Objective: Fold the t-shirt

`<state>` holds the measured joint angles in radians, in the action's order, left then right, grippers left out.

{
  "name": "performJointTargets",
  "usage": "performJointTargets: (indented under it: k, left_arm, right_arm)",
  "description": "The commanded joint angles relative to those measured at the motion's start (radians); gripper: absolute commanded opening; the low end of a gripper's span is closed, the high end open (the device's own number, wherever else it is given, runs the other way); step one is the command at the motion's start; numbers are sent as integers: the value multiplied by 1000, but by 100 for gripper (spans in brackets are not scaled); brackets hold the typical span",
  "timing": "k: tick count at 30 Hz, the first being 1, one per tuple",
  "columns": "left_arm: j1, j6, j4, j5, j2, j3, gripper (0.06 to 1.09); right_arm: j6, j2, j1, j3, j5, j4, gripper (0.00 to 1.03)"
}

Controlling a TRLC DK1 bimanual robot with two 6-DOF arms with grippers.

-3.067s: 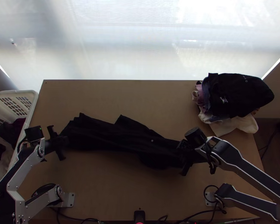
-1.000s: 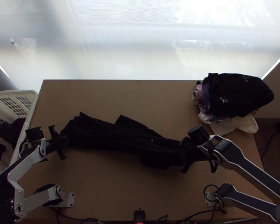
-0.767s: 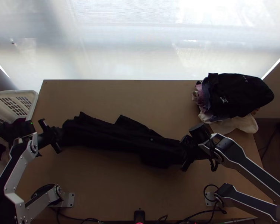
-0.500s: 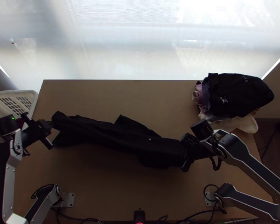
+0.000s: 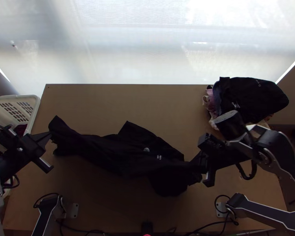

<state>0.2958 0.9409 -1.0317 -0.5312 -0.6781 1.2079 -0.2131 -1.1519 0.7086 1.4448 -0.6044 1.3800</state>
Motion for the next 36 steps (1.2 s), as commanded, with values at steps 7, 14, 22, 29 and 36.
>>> performJointTargets:
  k: [7, 14, 22, 29, 36]
  left_arm:
    - [-41, -291, -50, 125, 34, 378, 10]
    - [-43, -536, 71, 247, 45, 413, 10]
    - [-35, -734, 56, 252, 25, 504, 10]
    - [-69, -763, 19, 221, 49, 594, 10]
    - [-141, -944, 18, 134, 74, 697, 10]
  right_arm:
    - [-16, 41, -268, 344, -87, 74, 3]
    - [52, 37, -483, 534, -49, 22, 3]
    - [123, 90, -590, 620, -41, 25, 3]
    - [172, 201, -589, 626, -95, 53, 3]
    - [199, 301, -610, 741, -110, 53, 3]
